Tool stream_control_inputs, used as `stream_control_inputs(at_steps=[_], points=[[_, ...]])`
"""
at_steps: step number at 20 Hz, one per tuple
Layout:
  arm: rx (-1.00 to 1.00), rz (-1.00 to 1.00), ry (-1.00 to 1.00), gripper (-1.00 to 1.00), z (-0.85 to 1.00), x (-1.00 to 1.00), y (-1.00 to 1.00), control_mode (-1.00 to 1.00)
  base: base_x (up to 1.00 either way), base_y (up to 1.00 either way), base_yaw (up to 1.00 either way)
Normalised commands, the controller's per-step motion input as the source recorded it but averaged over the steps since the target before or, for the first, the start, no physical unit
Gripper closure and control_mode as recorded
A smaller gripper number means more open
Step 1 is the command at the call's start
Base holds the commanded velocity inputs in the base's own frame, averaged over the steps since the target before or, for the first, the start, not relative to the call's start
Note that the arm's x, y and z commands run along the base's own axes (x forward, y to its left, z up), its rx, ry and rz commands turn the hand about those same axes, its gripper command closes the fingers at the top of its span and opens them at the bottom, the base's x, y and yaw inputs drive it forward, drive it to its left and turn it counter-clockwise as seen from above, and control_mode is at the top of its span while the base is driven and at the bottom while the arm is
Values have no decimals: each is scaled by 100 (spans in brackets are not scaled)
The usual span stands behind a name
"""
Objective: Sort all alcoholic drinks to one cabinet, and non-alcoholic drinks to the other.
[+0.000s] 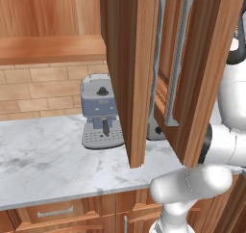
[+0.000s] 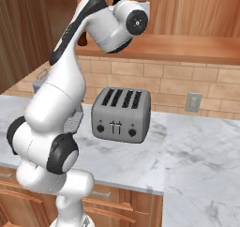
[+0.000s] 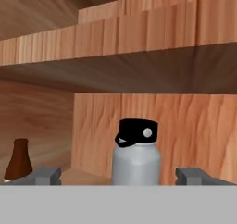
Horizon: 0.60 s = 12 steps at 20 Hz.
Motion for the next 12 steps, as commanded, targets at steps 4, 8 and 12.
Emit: stream_control_inputs(at_steps=[4, 8, 12], points=[[3, -3, 0, -100, 0, -100, -2, -100, 0, 0, 0], [5, -12, 1, -100, -1, -100, 0, -100, 0, 0, 0], [1, -14, 3, -100, -6, -100, 0, -100, 0, 0, 0]])
